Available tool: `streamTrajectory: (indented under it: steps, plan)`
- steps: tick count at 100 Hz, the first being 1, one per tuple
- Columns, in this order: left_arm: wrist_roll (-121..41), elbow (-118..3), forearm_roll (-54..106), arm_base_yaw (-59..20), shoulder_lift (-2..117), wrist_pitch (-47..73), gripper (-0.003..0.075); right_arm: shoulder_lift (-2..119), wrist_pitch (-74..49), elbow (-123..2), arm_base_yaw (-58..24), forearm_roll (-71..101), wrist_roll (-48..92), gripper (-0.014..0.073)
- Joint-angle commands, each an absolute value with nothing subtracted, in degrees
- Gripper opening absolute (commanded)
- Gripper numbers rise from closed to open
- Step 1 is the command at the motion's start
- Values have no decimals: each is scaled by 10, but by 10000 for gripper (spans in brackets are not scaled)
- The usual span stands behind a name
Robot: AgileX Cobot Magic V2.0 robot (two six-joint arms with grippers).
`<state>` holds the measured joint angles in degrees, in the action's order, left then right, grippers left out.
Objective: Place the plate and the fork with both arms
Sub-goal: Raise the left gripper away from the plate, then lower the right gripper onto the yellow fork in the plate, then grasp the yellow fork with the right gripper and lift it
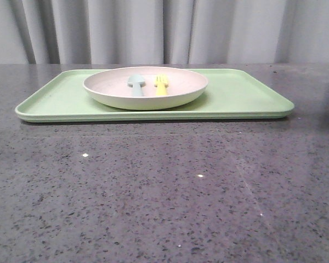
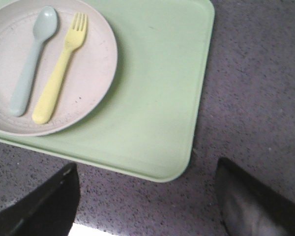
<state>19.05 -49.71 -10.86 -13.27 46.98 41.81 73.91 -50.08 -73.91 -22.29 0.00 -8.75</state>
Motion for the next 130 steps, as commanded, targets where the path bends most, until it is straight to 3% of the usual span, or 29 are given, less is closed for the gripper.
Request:
streamTrajectory:
  steps: [1, 78, 130]
  plan:
    - [211, -508, -136, -132, 442, 391, 218, 760, -483, -793, -235, 0, -93, 569]
    - [213, -507, -156, -132, 423, 401, 218, 1100, -603, -1116, -333, -3, -161, 559]
    - [213, -507, -155, -132, 423, 401, 218, 1170, -620, -1137, -335, -4, -166, 559]
